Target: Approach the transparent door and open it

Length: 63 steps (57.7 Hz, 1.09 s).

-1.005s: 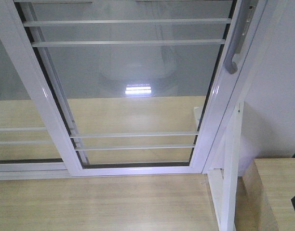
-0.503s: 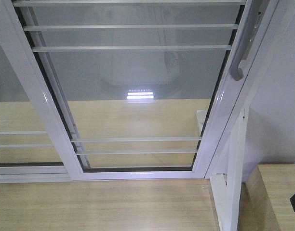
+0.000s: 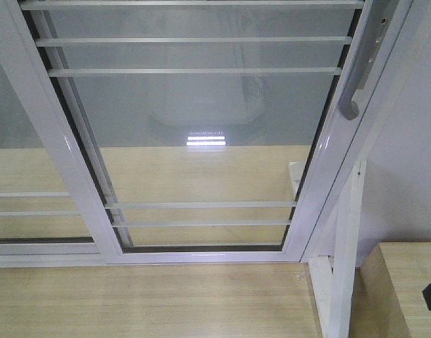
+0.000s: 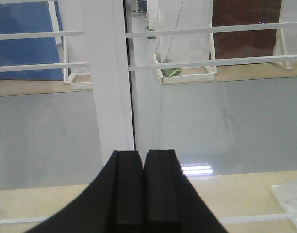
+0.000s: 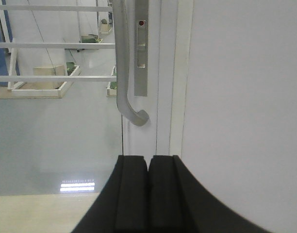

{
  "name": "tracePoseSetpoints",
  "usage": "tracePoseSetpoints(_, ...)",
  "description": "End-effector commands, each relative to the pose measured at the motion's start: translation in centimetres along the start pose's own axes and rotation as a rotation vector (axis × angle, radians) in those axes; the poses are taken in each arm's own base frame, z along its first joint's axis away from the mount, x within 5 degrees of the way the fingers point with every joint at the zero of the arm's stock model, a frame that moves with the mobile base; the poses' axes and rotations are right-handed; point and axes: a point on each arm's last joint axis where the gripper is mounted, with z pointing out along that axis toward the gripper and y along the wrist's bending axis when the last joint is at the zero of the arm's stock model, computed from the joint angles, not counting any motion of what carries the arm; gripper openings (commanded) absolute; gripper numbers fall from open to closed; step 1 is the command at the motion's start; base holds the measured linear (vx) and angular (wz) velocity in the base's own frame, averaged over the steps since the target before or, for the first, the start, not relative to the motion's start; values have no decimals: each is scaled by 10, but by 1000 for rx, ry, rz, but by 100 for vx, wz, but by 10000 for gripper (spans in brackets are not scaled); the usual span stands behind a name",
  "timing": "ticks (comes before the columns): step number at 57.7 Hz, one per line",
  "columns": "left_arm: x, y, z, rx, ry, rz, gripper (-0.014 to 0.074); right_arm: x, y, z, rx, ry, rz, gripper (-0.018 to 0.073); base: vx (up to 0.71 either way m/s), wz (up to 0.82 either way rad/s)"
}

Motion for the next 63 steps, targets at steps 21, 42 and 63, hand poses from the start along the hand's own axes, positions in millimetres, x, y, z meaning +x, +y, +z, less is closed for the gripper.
tracePoseSetpoints(21, 0, 1, 1, -6, -60, -10, 4, -3, 1, 1, -13, -57, -11, 0, 0, 0)
tracePoseSetpoints(42, 0, 1, 1, -6, -61, -10, 4, -3, 3, 0, -52, -68, -13, 0, 0, 0)
tracePoseSetpoints(63, 0, 1, 1, -6, -61, -10, 4, -3, 3, 0, -52, -68, -13, 0, 0, 0)
